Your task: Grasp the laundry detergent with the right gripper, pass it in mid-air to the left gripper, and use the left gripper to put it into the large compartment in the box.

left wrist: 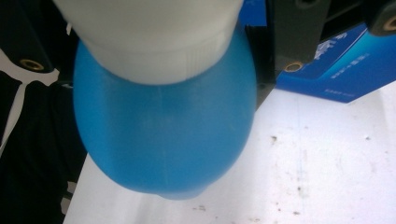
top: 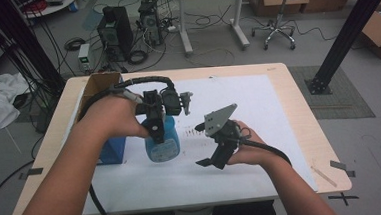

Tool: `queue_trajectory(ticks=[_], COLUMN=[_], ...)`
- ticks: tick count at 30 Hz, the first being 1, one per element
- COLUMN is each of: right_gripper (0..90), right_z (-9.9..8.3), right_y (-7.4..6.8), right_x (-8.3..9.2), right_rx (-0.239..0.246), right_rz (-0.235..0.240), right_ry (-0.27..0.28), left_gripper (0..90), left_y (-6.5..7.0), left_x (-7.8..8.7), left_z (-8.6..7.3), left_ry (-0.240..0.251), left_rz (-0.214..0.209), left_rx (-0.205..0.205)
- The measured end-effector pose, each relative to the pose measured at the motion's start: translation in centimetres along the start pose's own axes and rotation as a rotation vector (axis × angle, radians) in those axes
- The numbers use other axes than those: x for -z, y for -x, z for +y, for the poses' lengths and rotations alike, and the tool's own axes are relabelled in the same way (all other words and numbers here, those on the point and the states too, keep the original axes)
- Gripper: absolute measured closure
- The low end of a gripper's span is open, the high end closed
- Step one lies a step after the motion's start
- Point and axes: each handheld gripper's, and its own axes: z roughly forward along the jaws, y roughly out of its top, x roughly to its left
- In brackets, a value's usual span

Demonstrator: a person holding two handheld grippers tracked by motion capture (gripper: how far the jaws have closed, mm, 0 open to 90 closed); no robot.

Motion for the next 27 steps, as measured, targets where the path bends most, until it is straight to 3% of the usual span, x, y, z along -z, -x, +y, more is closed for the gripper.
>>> queue_trajectory(ticks=[4,8,12,13,16,24,27], right_gripper=[0.0,0.0,0.0,0.0,0.0,0.0,0.0], right_z=[0.2,0.4,0.7,0.7,0.9,1.2,1.4], right_y=[0.1,0.1,0.1,0.1,0.2,0.5,0.6], right_x=[1.5,2.3,3.7,3.7,5.0,7.0,7.2], right_rx=[0.011,0.004,0.009,0.009,0.017,0.016,0.024], right_rz=[-0.022,-0.024,-0.016,-0.016,-0.017,-0.011,-0.002], right_ry=[-0.123,-0.188,-0.28,-0.28,-0.351,-0.449,-0.484], left_gripper=[38.1,38.1,38.1,38.1,38.1,38.1,38.2], left_y=[-0.4,-0.8,-1.3,-1.5,-1.9,-3.3,-3.7], left_x=[0.8,1.4,2.3,2.6,3.4,5.6,6.1], left_z=[-0.2,-0.6,-1.2,-1.4,-1.8,-2.9,-3.2], left_ry=[-0.006,-0.002,-0.001,-0.002,-0.006,0.013,0.001], left_rz=[-0.003,-0.005,-0.006,-0.007,-0.011,-0.025,-0.027], left_rx=[0.021,0.04,0.083,0.096,0.149,0.317,0.356])
